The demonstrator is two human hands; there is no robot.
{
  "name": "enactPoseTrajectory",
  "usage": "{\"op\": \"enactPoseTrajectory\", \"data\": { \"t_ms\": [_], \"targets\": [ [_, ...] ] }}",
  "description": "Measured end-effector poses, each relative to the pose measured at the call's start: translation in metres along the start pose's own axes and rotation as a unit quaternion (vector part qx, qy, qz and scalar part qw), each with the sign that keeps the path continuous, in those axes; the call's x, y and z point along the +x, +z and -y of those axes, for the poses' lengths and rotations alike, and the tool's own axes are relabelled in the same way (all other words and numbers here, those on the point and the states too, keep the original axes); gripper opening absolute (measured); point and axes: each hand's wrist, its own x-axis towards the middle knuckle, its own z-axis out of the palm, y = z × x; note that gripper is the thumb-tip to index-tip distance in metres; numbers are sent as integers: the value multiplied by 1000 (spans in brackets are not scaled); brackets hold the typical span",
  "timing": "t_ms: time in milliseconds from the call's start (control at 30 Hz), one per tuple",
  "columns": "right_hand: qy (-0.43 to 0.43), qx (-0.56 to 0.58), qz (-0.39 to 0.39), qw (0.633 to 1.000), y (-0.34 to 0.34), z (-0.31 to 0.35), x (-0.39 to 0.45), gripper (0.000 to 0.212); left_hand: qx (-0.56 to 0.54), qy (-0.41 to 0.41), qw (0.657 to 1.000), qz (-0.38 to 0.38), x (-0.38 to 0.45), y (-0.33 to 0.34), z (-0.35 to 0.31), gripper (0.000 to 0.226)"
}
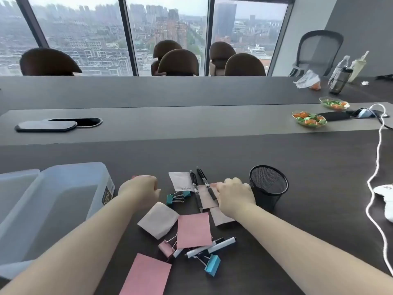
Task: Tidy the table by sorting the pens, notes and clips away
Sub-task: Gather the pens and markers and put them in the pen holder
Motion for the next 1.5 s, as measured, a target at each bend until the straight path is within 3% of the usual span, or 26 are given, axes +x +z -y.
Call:
{"op": "enactPoseTrajectory", "data": {
  "t_ms": [367, 767, 900, 1033, 1167, 1333, 1500],
  "targets": [
    [83, 44, -48, 994, 38, 6, -16, 41, 41, 30, 986, -156, -35, 19, 1, 26],
    [61, 107, -140, 983, 41, 13, -11, 28, -4, 23, 993, -118, -64, 32, 29, 22],
    [54, 160, -144, 975, 28, 21, 8, 36, -123, 107, 979, -120, -66, 38, 13, 16],
    [62, 183, -82, 978, 23, 33, 27, 44, -259, 174, 950, 0, -78, 46, -20, 26],
    [66, 176, -68, 980, 26, 38, 38, 51, -192, 208, 959, 26, -78, 48, -30, 35],
    [53, 212, -63, 974, 25, 41, 43, 16, -141, 214, 966, -32, -70, 52, -30, 39],
    [37, 217, -45, 974, 19, 45, 39, 22, -122, 210, 968, -60, -65, 56, -28, 32]
  ]
}}
